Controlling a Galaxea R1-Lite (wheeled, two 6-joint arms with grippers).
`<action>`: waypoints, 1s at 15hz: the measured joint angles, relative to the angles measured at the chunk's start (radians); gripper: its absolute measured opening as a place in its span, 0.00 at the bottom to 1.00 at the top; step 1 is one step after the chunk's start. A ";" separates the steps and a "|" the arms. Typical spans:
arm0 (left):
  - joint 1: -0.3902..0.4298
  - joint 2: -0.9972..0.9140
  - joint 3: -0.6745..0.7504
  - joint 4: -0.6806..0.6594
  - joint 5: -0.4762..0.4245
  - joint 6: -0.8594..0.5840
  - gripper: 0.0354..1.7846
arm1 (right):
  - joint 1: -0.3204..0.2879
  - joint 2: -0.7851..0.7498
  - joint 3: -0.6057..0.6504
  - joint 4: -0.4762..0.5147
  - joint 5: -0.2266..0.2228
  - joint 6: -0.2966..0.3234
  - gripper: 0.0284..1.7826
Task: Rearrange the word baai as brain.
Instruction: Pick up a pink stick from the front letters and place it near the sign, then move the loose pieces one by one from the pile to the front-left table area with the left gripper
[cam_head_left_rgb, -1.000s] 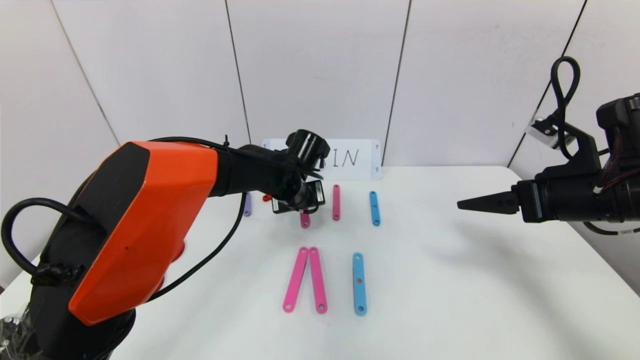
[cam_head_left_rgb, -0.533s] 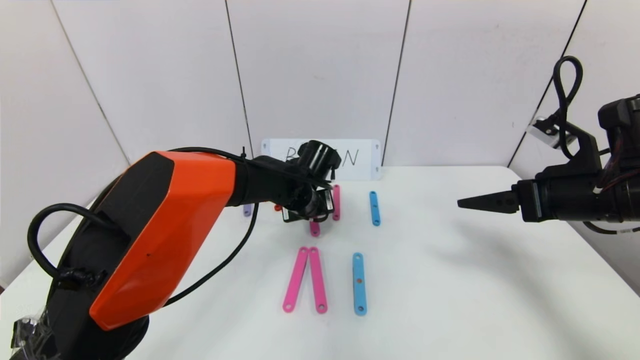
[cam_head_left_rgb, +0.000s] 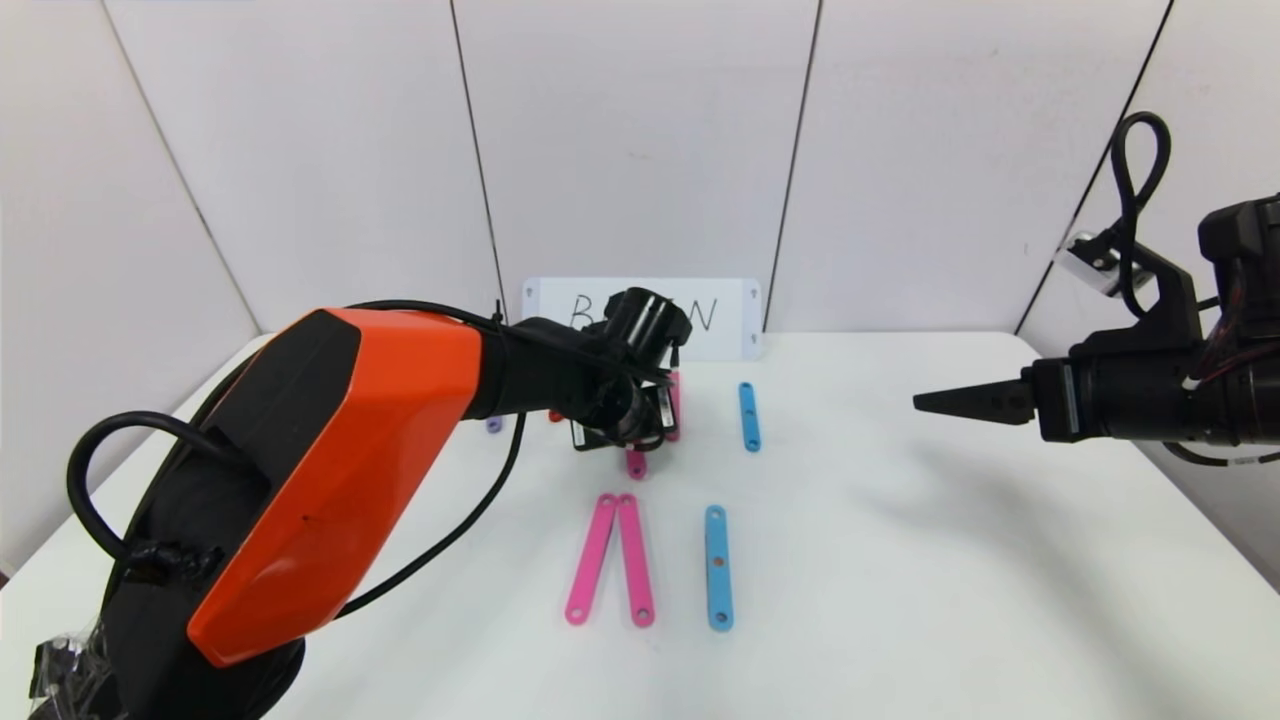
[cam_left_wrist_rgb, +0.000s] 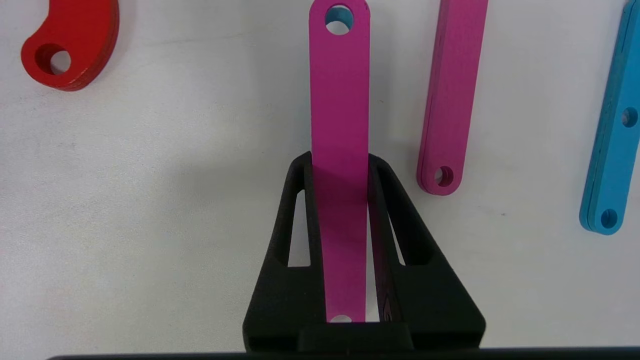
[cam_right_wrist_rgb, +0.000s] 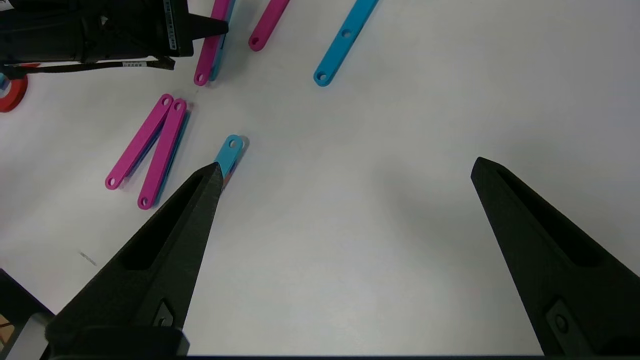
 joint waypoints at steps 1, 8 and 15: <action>0.000 0.000 0.000 0.000 0.000 0.001 0.15 | 0.000 -0.001 0.000 0.000 0.000 0.000 0.98; 0.000 -0.001 0.002 0.008 -0.004 0.002 0.21 | -0.004 -0.005 0.000 0.000 0.000 0.000 0.98; 0.000 0.000 0.001 0.001 -0.004 0.002 0.79 | -0.010 -0.007 0.000 0.000 0.000 0.000 0.98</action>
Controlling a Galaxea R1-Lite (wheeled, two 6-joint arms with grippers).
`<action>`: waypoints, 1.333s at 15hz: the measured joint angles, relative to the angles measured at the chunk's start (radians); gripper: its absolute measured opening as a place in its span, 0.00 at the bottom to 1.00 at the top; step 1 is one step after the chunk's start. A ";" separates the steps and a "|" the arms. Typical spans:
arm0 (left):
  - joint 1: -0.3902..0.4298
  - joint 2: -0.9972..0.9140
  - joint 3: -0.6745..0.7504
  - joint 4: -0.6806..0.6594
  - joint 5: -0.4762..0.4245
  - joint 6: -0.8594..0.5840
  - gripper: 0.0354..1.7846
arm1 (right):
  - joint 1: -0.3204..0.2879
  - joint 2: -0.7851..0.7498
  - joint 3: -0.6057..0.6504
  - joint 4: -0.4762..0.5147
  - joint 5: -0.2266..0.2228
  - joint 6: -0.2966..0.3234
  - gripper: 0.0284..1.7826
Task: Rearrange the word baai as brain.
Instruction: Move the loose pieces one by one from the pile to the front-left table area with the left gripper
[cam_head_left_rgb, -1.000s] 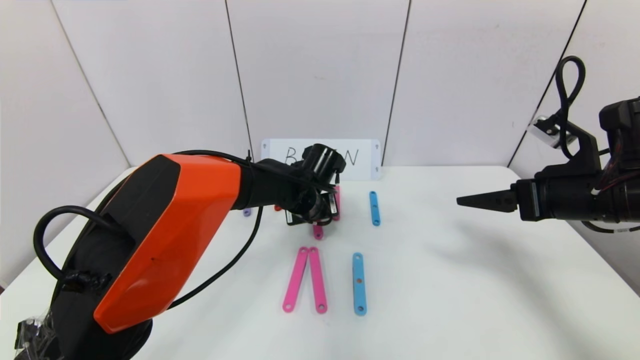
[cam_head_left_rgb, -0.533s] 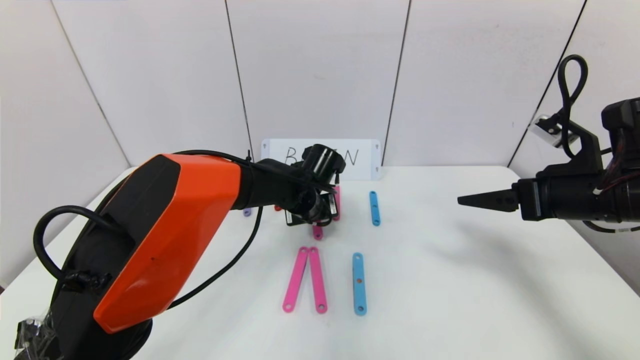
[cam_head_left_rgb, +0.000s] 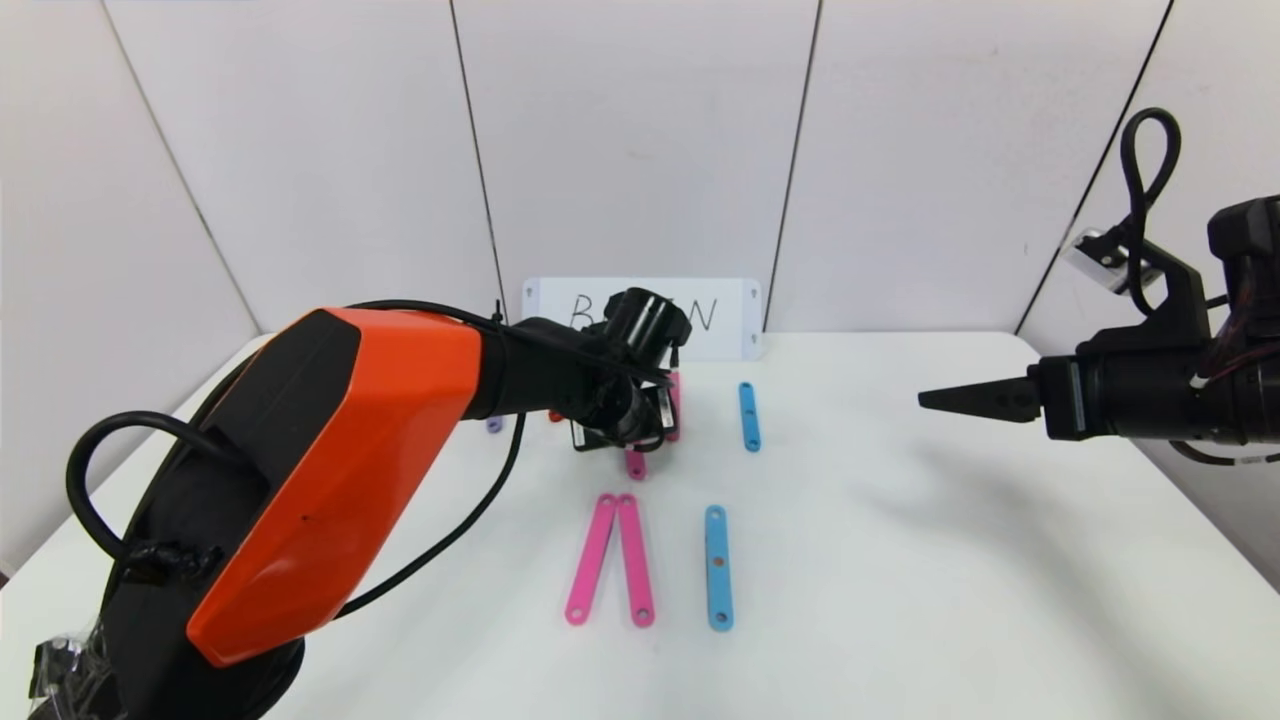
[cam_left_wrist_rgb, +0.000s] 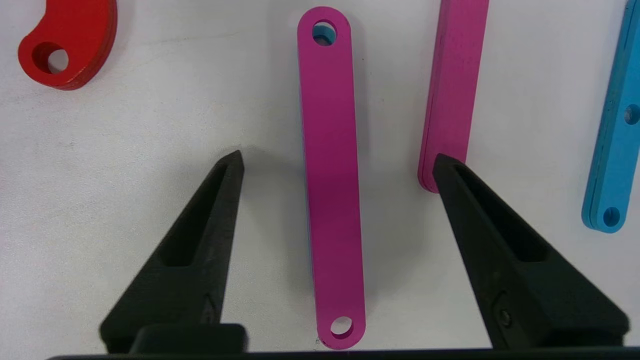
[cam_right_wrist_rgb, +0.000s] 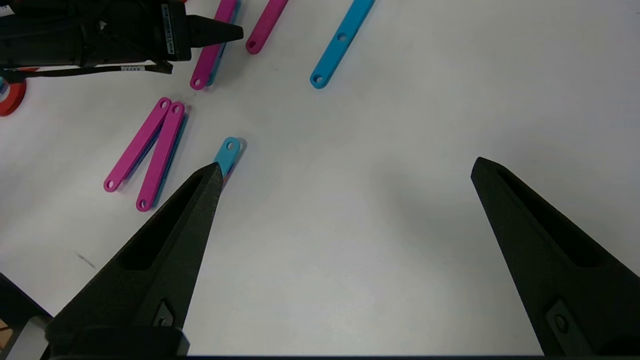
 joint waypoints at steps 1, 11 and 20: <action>0.000 -0.001 0.000 0.000 0.000 0.000 0.86 | -0.001 -0.001 0.000 0.000 0.000 0.000 0.98; 0.036 -0.043 0.000 0.016 0.001 0.021 0.98 | -0.012 -0.054 0.016 0.000 0.059 0.000 0.98; 0.186 -0.220 0.056 0.109 -0.220 0.238 0.98 | -0.012 -0.051 0.020 -0.002 0.058 -0.002 0.98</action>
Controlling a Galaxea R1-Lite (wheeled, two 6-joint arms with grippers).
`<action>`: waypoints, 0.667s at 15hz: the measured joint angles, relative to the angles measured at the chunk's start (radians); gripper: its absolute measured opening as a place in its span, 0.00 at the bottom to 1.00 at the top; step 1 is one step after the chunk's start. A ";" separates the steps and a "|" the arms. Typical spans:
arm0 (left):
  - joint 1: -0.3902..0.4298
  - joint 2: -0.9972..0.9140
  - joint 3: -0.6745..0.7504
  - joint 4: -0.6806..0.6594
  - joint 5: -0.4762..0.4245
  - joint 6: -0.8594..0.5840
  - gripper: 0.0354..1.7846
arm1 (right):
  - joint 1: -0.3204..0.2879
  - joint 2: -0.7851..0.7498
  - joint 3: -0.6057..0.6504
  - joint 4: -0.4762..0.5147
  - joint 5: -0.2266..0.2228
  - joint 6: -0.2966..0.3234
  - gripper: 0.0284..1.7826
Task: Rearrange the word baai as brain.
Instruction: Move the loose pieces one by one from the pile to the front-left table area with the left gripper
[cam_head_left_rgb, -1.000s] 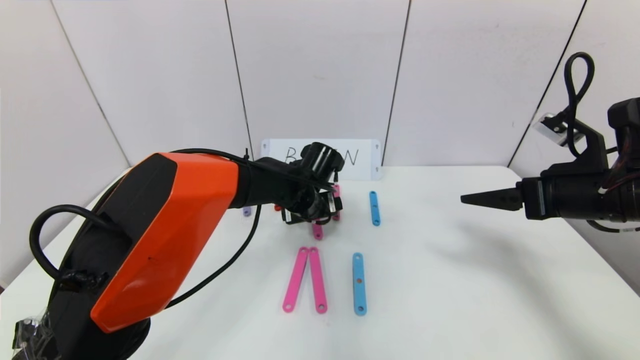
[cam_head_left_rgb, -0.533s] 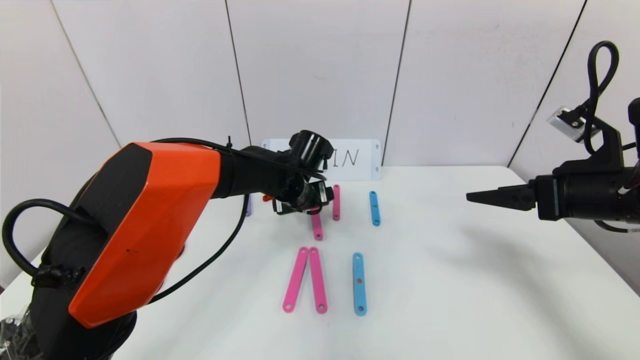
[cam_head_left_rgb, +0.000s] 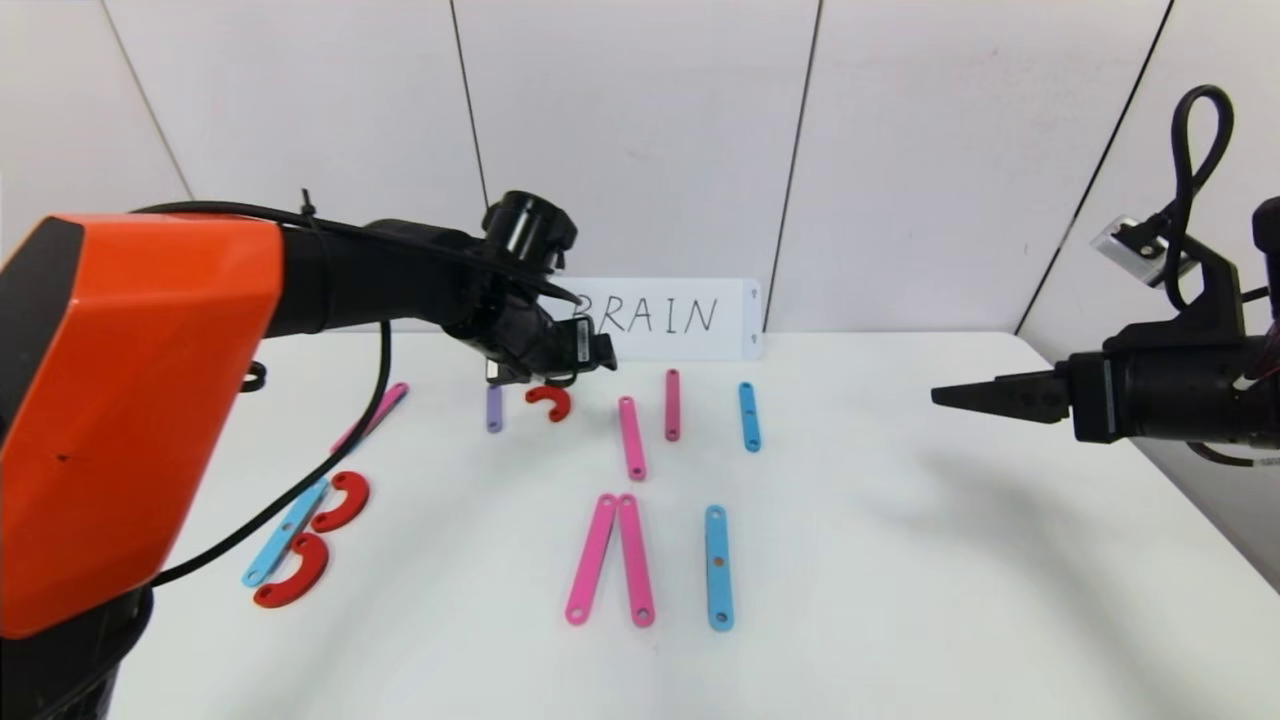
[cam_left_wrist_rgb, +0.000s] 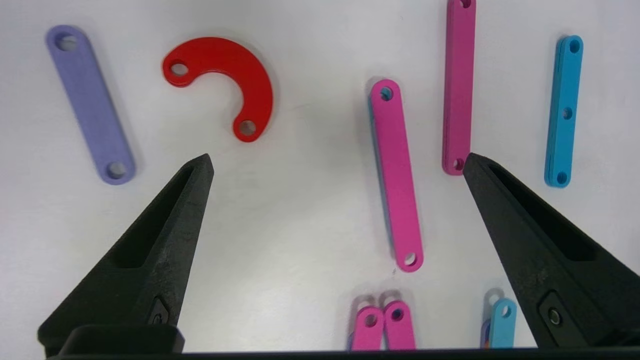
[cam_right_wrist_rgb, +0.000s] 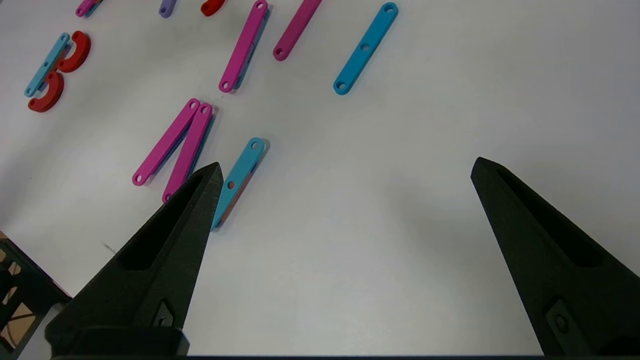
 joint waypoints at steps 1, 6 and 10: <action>0.026 -0.029 0.033 0.000 -0.041 0.047 0.98 | 0.001 0.005 0.000 0.000 0.000 0.000 0.98; 0.161 -0.176 0.194 -0.007 -0.193 0.252 0.98 | 0.001 0.020 0.000 0.000 -0.002 0.000 0.98; 0.264 -0.236 0.261 -0.010 -0.200 0.292 0.98 | 0.001 0.033 0.000 0.000 -0.002 0.000 0.98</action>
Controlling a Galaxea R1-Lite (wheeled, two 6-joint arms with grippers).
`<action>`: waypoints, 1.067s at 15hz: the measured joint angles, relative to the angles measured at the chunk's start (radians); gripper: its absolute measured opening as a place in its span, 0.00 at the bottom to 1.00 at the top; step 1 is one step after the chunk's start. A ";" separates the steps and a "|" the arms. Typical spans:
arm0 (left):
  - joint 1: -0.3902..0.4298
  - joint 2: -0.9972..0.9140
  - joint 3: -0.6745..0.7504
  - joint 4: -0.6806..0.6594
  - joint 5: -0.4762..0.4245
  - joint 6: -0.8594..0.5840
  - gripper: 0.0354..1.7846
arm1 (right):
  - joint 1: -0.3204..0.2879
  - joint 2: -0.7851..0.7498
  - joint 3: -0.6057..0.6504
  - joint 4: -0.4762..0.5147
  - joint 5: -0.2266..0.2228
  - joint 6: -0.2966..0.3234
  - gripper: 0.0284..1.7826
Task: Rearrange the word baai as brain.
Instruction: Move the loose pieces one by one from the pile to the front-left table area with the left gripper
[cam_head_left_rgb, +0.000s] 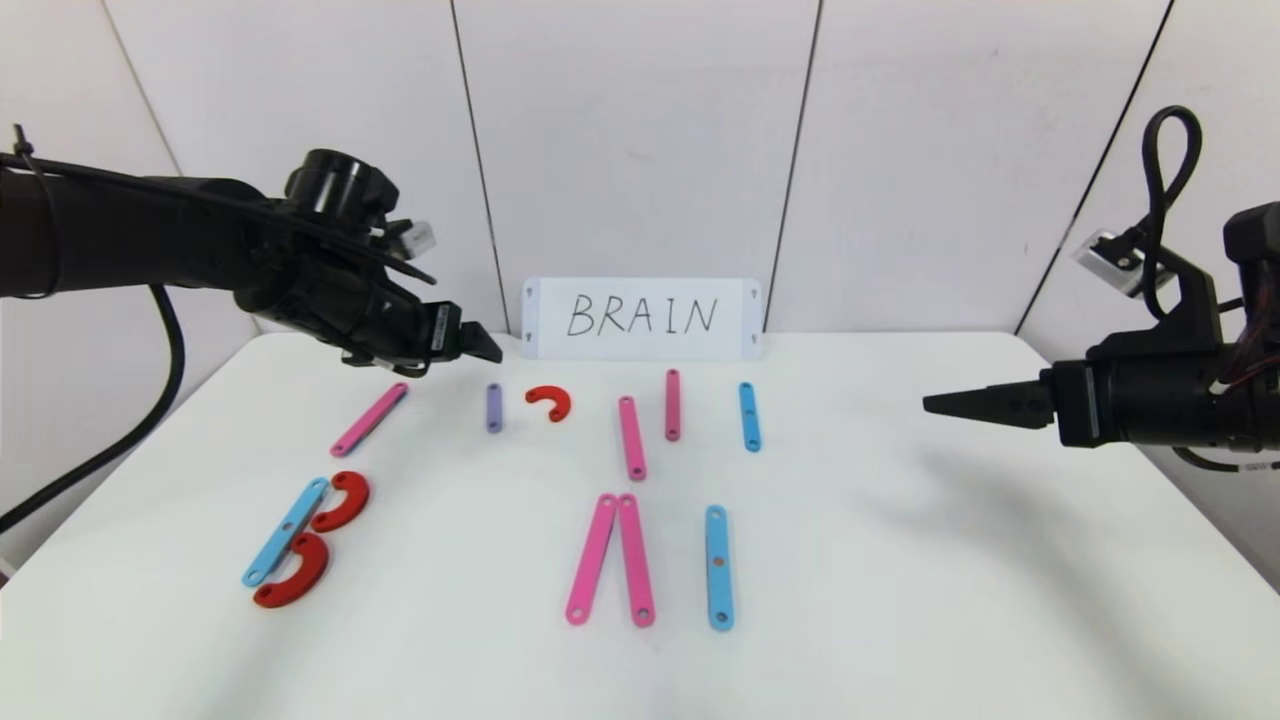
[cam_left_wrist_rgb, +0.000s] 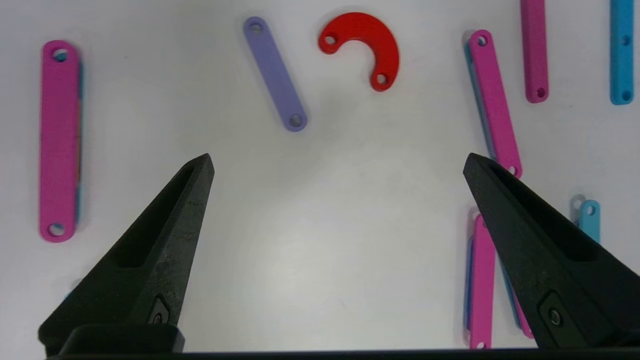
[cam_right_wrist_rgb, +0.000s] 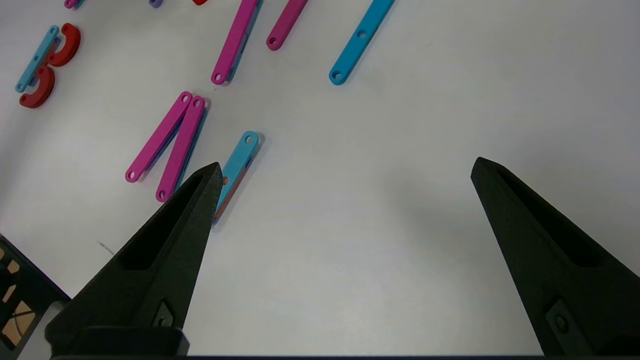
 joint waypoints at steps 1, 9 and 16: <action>0.030 -0.007 0.013 0.000 -0.004 0.028 0.98 | 0.000 0.001 0.000 0.000 0.000 0.000 0.98; 0.205 0.036 0.037 0.000 -0.036 0.161 0.98 | 0.002 0.014 0.000 0.000 -0.001 -0.001 0.98; 0.250 0.165 -0.009 -0.004 -0.006 0.160 0.98 | 0.001 0.019 0.000 0.000 -0.003 -0.003 0.98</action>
